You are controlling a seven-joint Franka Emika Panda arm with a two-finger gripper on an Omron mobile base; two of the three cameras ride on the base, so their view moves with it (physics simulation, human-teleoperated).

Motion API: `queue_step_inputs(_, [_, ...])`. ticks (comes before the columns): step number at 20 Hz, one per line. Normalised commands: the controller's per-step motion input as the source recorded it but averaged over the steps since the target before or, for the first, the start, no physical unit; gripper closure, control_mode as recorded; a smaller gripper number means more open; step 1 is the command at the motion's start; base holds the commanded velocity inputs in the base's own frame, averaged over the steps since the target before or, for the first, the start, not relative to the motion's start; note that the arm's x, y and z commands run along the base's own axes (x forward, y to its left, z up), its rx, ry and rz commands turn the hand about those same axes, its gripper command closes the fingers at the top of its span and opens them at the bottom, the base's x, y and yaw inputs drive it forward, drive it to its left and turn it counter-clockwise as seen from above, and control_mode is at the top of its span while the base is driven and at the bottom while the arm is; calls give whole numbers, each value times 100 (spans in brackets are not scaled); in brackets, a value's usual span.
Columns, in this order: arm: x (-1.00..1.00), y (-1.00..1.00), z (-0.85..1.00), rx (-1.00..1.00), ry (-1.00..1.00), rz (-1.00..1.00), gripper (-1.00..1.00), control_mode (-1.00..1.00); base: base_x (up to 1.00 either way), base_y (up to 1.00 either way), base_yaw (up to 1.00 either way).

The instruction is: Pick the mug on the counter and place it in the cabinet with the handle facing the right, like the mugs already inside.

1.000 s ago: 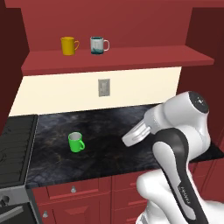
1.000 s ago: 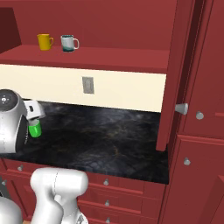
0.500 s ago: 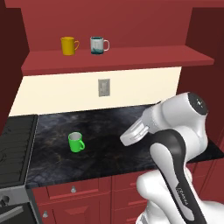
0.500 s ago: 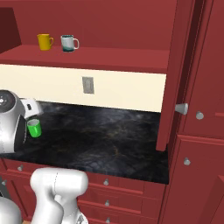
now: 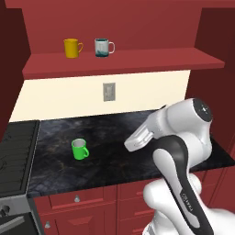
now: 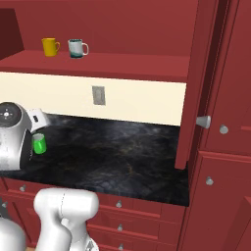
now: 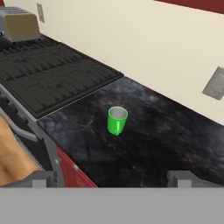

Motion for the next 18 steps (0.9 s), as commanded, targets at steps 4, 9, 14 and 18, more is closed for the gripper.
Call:
queue_step_inputs(4, [28, 0, -35, 2, 0, 0, -100, -100, 0, 0, 0])
queue_step_inputs(9, [19, 1, -32, 3, 0, 0, -100, -100, 0, 0, 0])
queue_step_inputs(14, [21, 21, -26, 0, 0, 0, -100, -100, 0, 0, 0])
queue_step_inputs(18, [23, 19, -36, 0, 0, 0, -100, -100, 0, 0, 0])
